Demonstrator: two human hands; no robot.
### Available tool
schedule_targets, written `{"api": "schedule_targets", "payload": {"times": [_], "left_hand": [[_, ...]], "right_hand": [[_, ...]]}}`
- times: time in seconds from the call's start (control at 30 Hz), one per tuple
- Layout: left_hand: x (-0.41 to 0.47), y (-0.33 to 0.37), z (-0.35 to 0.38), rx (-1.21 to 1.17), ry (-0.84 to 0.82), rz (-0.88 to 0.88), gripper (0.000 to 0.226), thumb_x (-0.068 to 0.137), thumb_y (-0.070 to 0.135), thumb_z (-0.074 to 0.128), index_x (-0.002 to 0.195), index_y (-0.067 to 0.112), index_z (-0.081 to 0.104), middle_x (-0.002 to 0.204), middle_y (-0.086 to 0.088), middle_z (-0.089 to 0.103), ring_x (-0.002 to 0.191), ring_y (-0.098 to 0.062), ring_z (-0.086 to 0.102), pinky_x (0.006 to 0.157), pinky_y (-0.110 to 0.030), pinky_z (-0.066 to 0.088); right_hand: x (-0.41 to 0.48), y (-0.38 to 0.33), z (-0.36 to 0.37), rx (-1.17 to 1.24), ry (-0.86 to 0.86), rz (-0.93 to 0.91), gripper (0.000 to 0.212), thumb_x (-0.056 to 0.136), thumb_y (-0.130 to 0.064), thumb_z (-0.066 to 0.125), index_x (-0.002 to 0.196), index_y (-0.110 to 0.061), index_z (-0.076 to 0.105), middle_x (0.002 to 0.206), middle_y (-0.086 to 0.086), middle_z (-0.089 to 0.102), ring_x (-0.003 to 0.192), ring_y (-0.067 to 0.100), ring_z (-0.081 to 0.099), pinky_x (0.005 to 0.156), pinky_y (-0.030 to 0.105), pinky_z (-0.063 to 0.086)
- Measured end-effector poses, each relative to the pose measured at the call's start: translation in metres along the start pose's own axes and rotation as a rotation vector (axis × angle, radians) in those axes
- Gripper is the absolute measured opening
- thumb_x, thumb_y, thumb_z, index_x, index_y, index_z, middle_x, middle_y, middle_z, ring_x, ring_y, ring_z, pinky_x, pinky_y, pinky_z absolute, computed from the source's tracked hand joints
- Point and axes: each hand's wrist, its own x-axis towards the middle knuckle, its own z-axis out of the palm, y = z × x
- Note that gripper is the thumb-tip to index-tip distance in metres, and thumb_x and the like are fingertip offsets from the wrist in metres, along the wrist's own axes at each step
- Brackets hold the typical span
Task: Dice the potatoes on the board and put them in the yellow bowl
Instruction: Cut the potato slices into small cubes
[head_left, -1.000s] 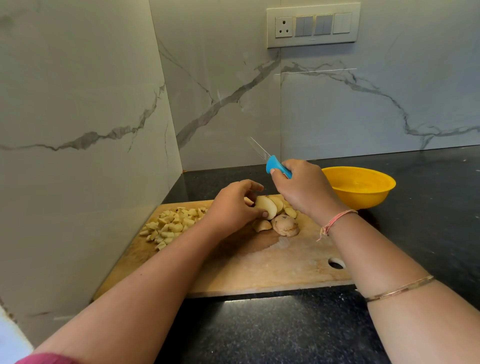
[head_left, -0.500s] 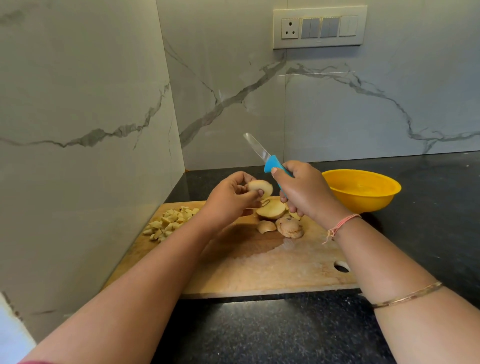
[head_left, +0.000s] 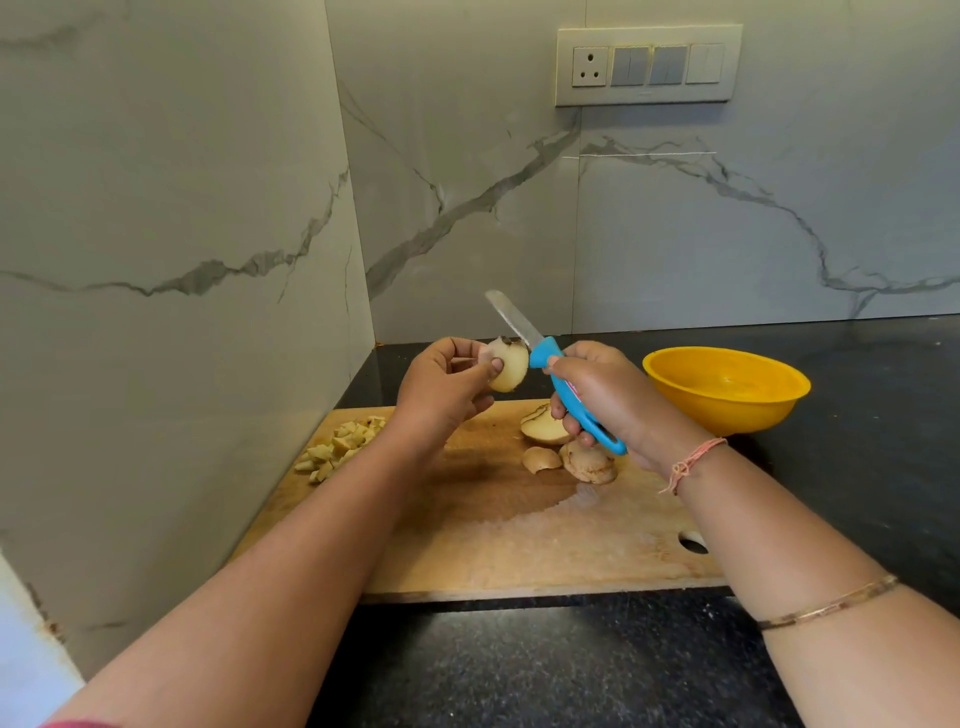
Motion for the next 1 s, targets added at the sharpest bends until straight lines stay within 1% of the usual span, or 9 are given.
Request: {"api": "schedule_targets", "payload": {"times": [0.1,0.17,0.3,0.37,0.47,0.53,0.7,0.9,1.0], "left_hand": [[0.002,-0.001,0.0,-0.051,0.06,-0.017,0.009,0.093,0.017,0.058,0.099,0.023,0.054,0.114,-0.005,0.06,0.098,-0.02,0.065,0.067,-0.021,0.057],[0.003,-0.002,-0.001,-0.108,0.098,-0.036,0.013,0.095,0.018,0.055,0.107,0.02,0.052,0.114,-0.005,0.059,0.092,-0.02,0.067,0.064,-0.021,0.057],[0.006,-0.003,-0.003,-0.198,0.15,-0.061,0.024,0.094,0.013,0.056,0.117,0.015,0.05,0.114,-0.004,0.058,0.09,-0.017,0.068,0.072,-0.023,0.057],[0.007,-0.003,-0.003,-0.206,0.168,-0.065,0.031,0.091,0.009,0.06,0.12,0.013,0.051,0.115,-0.004,0.059,0.095,-0.018,0.067,0.075,-0.024,0.057],[0.007,-0.003,-0.004,-0.206,0.19,-0.07,0.034,0.089,0.009,0.062,0.122,0.009,0.055,0.114,-0.006,0.062,0.1,-0.019,0.066,0.079,-0.025,0.056],[0.006,-0.003,-0.004,-0.207,0.198,-0.071,0.032,0.089,0.009,0.062,0.121,0.008,0.058,0.111,-0.004,0.063,0.1,-0.019,0.066,0.08,-0.026,0.056],[0.007,-0.004,-0.005,-0.173,0.215,-0.06,0.029,0.089,0.009,0.062,0.118,0.008,0.06,0.11,-0.004,0.064,0.099,-0.017,0.066,0.079,-0.024,0.056],[0.008,-0.005,-0.005,-0.114,0.236,-0.044,0.029,0.088,0.01,0.063,0.117,0.008,0.061,0.099,0.002,0.062,0.099,-0.017,0.065,0.079,-0.024,0.055],[0.008,-0.005,-0.005,-0.09,0.249,-0.039,0.028,0.088,0.01,0.064,0.116,0.008,0.061,0.102,0.001,0.063,0.098,-0.017,0.065,0.08,-0.024,0.056]], "right_hand": [[-0.003,-0.002,0.001,0.063,-0.045,0.023,0.022,0.1,-0.026,0.04,0.119,-0.017,0.046,0.07,0.008,0.054,0.048,0.012,0.046,0.037,0.018,0.038],[-0.004,-0.003,0.001,0.142,-0.089,0.058,0.022,0.1,-0.027,0.04,0.12,-0.018,0.045,0.069,0.008,0.053,0.046,0.011,0.044,0.036,0.017,0.037],[-0.007,-0.005,0.003,0.23,-0.139,0.125,0.021,0.099,-0.028,0.042,0.116,-0.017,0.045,0.067,0.006,0.052,0.045,0.009,0.043,0.035,0.016,0.035],[-0.009,-0.006,0.003,0.283,-0.169,0.178,0.018,0.097,-0.029,0.043,0.108,-0.014,0.048,0.067,0.006,0.051,0.045,0.008,0.043,0.035,0.015,0.035],[-0.011,-0.009,0.002,0.369,-0.207,0.257,0.02,0.095,-0.03,0.046,0.097,-0.011,0.051,0.068,0.005,0.051,0.042,0.008,0.043,0.035,0.013,0.035],[-0.012,-0.01,0.002,0.423,-0.225,0.285,0.023,0.095,-0.03,0.046,0.099,-0.009,0.053,0.066,0.005,0.05,0.038,0.007,0.043,0.033,0.012,0.035],[-0.012,-0.011,0.001,0.497,-0.26,0.309,0.031,0.096,-0.03,0.044,0.115,-0.007,0.055,0.064,0.005,0.048,0.035,0.006,0.041,0.031,0.012,0.033],[-0.012,-0.012,0.002,0.516,-0.269,0.308,0.036,0.097,-0.03,0.043,0.122,-0.006,0.052,0.064,0.005,0.047,0.034,0.006,0.041,0.03,0.013,0.033],[-0.012,-0.012,0.002,0.494,-0.273,0.307,0.034,0.097,-0.03,0.042,0.12,-0.008,0.054,0.065,0.005,0.047,0.035,0.006,0.041,0.03,0.013,0.033]]}}
